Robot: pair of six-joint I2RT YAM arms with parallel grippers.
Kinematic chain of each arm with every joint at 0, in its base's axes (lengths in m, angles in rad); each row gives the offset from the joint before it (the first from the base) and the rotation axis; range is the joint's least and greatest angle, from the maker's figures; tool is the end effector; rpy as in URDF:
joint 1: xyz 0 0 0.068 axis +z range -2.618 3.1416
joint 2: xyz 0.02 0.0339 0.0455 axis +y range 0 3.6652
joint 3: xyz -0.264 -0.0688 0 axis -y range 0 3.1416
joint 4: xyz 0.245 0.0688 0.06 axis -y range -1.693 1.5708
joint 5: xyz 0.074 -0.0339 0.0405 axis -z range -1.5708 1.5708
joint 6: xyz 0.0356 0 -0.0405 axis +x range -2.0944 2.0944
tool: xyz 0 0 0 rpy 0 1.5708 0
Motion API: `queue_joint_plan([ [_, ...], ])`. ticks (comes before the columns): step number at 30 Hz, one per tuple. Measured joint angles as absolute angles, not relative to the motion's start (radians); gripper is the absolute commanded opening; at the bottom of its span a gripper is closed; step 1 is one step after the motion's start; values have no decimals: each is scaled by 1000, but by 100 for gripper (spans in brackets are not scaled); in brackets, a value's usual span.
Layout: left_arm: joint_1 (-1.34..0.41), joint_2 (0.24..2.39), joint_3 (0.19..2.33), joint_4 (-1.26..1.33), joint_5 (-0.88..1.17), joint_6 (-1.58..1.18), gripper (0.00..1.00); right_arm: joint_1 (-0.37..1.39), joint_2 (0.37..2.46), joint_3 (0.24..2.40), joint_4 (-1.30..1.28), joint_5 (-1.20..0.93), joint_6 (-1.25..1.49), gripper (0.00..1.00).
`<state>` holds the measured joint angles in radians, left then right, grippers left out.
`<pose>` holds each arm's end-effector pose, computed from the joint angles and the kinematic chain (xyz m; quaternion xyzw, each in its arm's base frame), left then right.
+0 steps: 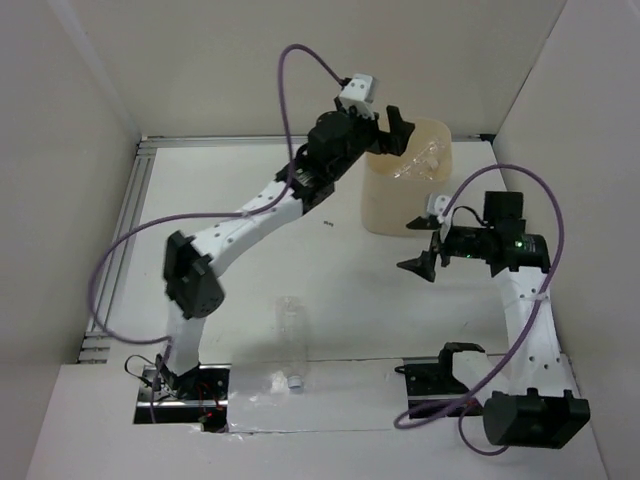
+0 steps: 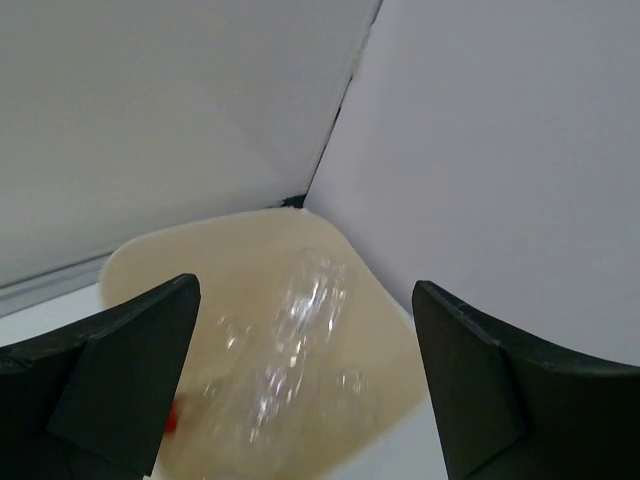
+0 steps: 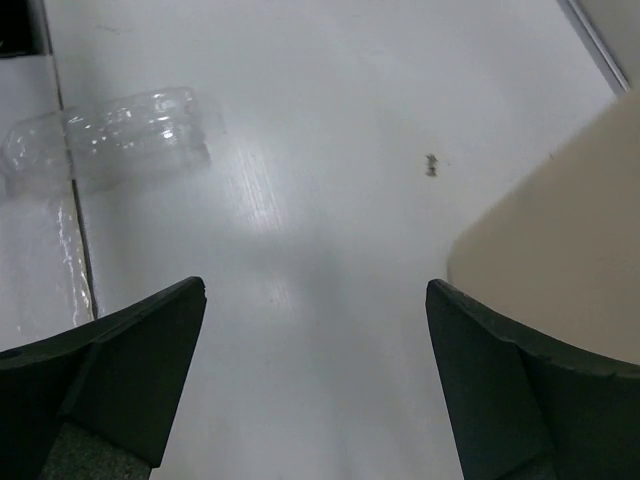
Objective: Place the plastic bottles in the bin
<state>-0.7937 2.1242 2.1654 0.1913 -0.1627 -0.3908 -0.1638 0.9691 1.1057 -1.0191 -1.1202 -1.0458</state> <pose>0.3598 -0.3576 0.4333 0.0613 0.6185 -0.3946 0.6768 0.1650 0.0052 0.3548 -0.5025 0.6447 0.2489 0.5195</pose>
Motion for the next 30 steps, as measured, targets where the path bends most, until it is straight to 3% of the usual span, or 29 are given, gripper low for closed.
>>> queue_joint_plan([
  [3,-818,1811,1853,149,-215,-361,97,33,948,1044,-967,-1069,-1062,91],
  [6,-880,1488,1588,67,-315,-373,95,197,905,955,-916,-1017,-1114,93],
  [13,-976,919,1092,-361,-543,-718,100,575,952,850,-742,-841,-1374,99],
  [20,-1061,727,826,-841,-591,-1122,100,938,1222,860,-512,-603,-1591,99],
  [30,-1063,690,808,-1125,-636,-1482,100,1136,1472,866,-448,-447,-1821,99],
])
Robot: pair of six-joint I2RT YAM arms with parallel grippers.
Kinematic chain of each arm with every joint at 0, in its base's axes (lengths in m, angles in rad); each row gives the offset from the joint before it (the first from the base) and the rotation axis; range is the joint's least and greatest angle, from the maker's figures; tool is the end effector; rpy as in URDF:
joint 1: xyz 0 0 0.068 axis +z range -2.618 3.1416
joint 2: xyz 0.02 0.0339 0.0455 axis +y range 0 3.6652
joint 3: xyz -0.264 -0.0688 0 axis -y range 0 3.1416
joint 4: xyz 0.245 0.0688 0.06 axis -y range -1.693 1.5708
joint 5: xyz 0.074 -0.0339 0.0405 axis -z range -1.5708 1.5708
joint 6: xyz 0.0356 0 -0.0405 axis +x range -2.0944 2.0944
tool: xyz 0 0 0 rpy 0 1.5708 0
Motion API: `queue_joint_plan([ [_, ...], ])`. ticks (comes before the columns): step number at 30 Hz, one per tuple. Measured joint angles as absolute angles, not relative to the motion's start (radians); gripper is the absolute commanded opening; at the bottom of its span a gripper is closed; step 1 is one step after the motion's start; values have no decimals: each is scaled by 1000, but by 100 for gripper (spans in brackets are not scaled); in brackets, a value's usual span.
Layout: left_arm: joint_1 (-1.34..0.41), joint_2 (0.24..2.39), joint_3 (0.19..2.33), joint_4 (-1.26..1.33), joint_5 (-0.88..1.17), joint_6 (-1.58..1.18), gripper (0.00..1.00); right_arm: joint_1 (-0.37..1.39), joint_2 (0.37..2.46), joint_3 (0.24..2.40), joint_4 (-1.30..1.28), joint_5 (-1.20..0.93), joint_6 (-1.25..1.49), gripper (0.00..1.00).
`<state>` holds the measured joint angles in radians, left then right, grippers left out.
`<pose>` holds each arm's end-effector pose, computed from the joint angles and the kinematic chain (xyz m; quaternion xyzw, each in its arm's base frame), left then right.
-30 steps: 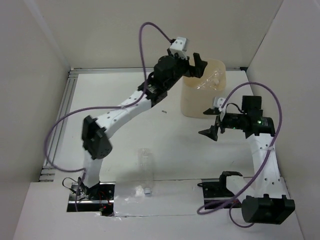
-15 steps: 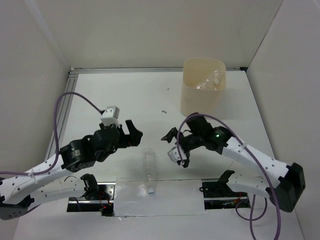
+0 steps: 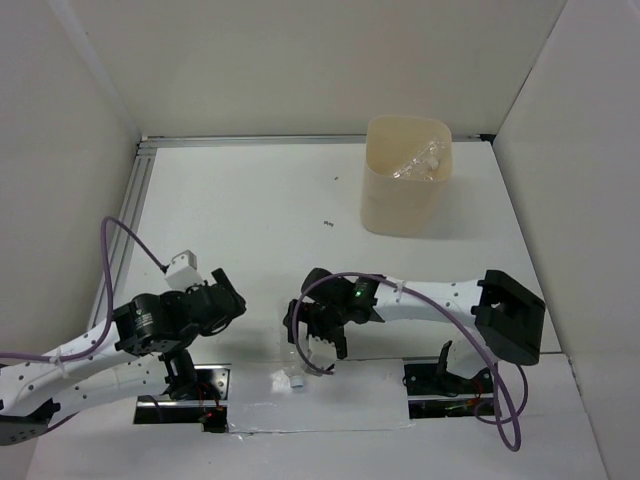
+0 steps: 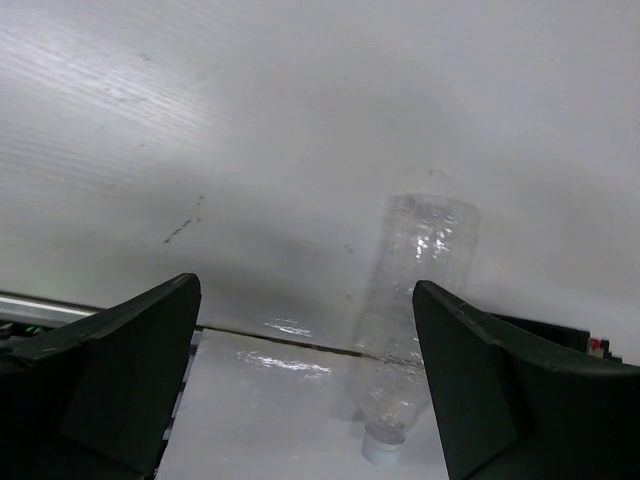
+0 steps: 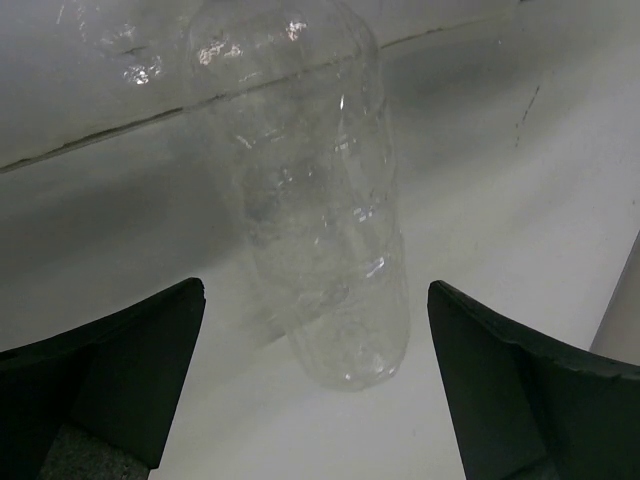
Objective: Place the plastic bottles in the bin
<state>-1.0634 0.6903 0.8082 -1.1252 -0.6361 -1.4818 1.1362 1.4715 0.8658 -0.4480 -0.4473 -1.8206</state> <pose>0.0707 -0.0837 0.2832 -0.2745 0.8744 -0.1642 0.3647 0.1047 0.2621 0.1938 -0.9439 0.0305 0.1183 0.3068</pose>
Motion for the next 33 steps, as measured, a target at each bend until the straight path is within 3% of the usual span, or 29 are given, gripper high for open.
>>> queue_joint_plan([
  [8,-1063,690,810,-1258,-668,-1654,100,1201,1603,868,-359,-378,-1864,97],
  [10,-1063,685,810,-1261,-669,-1662,100,1205,1630,888,-354,-371,-1880,89],
  [11,-1063,683,810,-1262,-669,-1667,100,1209,1644,900,-350,-367,-1884,77],
  [15,-1063,663,809,-1260,-669,-1673,100,1221,1680,928,-352,-354,-1879,47],
  [19,-1063,648,797,-1206,-672,-1621,100,1202,1662,964,-400,-376,-1767,36],
  [25,-1063,624,774,-1088,-690,-1518,100,1084,1497,1107,-427,-396,-1423,35],
  [33,-1063,579,756,-957,-730,-1412,100,707,1349,1428,-327,-369,-968,38],
])
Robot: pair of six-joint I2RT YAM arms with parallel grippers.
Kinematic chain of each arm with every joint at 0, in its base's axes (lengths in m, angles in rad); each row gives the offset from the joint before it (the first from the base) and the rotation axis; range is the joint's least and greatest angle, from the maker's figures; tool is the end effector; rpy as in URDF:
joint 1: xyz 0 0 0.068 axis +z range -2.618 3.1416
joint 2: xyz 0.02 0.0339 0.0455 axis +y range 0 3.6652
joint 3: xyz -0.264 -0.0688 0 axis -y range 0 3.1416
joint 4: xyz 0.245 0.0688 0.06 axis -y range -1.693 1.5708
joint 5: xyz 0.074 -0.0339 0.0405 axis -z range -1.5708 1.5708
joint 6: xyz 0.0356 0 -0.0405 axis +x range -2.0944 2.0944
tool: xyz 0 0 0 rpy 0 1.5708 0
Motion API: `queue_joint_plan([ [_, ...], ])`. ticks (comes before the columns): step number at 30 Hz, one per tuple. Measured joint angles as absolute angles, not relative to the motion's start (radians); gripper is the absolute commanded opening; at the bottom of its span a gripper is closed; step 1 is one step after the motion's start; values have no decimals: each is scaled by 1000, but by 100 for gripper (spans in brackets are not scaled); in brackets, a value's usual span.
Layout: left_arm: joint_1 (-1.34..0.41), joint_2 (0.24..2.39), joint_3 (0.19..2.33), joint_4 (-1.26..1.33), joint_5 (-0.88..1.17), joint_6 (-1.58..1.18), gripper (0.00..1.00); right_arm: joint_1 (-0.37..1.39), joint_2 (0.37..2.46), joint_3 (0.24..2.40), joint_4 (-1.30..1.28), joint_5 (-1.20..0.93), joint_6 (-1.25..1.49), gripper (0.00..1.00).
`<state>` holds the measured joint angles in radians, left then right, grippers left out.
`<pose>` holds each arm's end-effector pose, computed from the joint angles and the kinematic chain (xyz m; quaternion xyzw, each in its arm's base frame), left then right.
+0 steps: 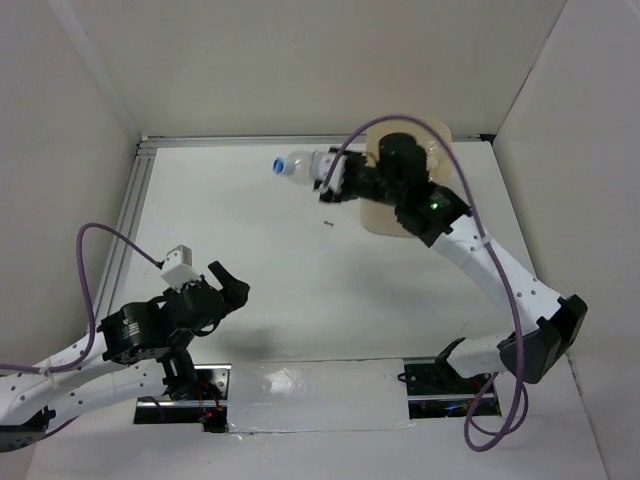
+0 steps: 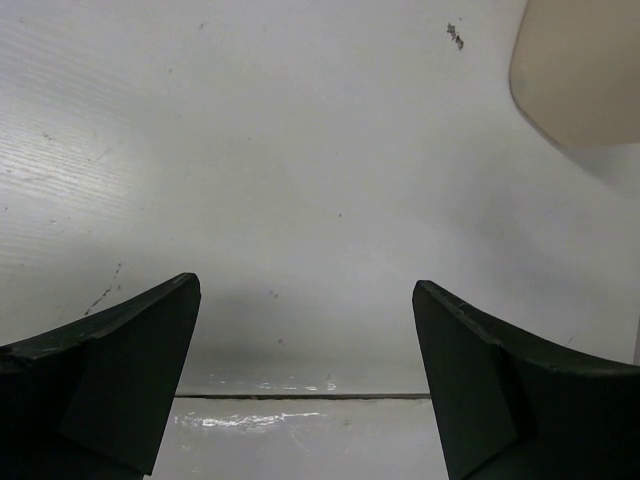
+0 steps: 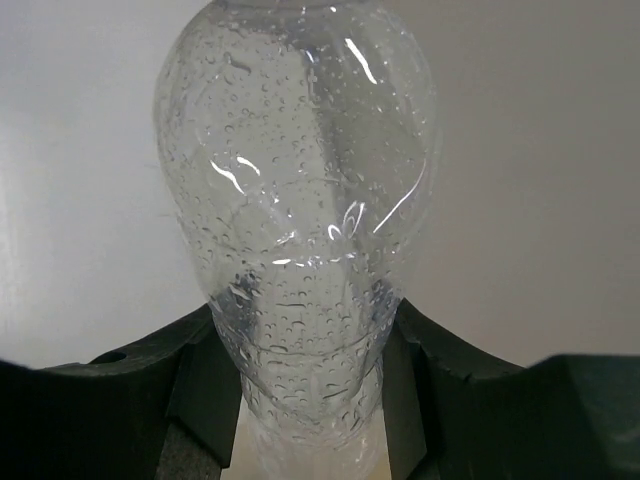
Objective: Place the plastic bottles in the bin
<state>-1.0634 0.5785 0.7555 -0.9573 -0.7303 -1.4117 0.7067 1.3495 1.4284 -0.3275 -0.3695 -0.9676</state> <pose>0.0698 -0.0767 0.2893 -0.2848 0.8252 -0.2321 0.4291 0.2240 0.2081 0.4238 -0.6518 0.4357 0.0653 0.6173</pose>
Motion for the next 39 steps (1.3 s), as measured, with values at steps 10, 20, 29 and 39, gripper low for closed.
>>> queue_joint_plan([
  [10,-1063,690,733,-759,-702,-1260,100,125,1451,1533,-295,-512,-556,67],
  [20,-1064,761,733,-631,-673,-1168,100,19,1616,1597,-317,-727,-380,100],
  [29,-1072,798,756,-551,-658,-1045,100,-84,1612,1816,-376,-711,-183,100],
  [39,-1073,799,757,-359,-598,-839,100,-88,1190,1547,-627,-390,-122,100],
])
